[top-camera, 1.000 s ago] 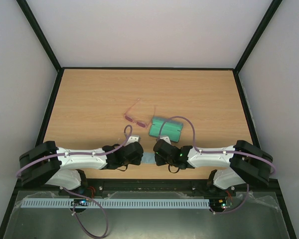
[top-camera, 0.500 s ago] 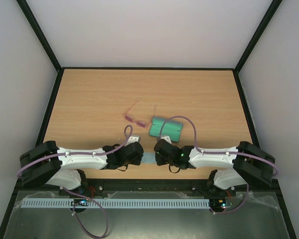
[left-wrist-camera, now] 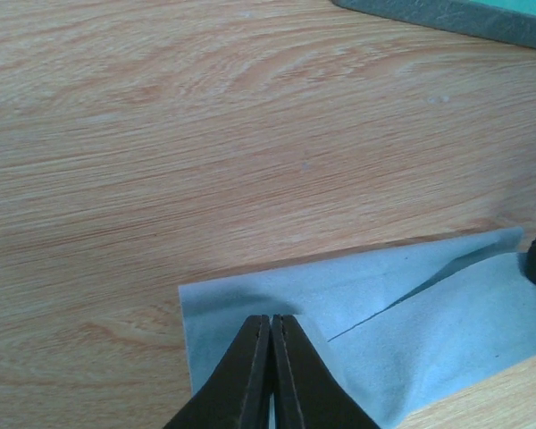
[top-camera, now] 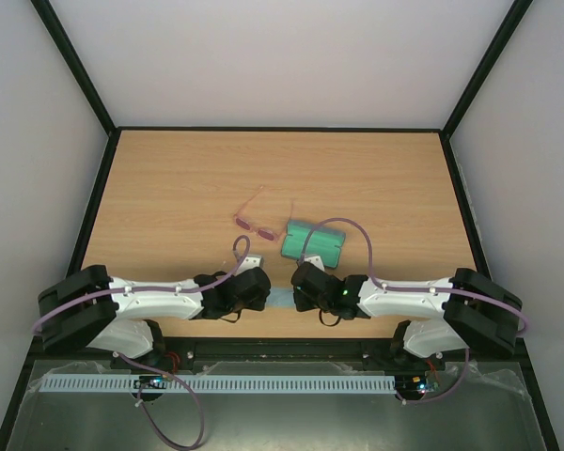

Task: Organize the sunglasses
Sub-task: Fold the glasses cleaning cloth at the center of the board.

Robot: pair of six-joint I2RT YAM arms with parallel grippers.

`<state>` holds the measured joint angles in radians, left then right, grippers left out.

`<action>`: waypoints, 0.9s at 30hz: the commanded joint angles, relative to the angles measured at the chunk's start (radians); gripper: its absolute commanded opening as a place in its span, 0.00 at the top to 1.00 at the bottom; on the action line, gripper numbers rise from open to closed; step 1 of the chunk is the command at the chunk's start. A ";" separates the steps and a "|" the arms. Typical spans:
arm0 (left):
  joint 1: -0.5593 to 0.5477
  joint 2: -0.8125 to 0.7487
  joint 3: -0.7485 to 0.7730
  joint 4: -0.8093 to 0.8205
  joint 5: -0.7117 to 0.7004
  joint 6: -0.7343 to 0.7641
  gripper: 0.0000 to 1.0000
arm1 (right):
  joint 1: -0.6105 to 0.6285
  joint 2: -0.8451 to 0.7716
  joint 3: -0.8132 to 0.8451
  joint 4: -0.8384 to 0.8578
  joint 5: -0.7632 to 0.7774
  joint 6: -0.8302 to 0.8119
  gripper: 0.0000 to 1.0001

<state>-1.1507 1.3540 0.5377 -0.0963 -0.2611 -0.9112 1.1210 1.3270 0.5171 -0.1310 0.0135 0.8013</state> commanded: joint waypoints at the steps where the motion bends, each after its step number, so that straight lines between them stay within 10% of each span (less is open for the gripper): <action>1: 0.009 0.011 0.013 -0.026 -0.032 -0.018 0.93 | 0.008 -0.023 0.004 -0.038 0.043 0.013 0.94; 27: 0.009 -0.091 -0.031 -0.048 -0.050 -0.052 0.98 | 0.007 -0.041 -0.002 -0.026 0.038 0.012 0.95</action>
<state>-1.1442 1.2846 0.5350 -0.1265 -0.2897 -0.9489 1.1210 1.3079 0.5171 -0.1394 0.0257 0.8093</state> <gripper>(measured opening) 0.026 0.055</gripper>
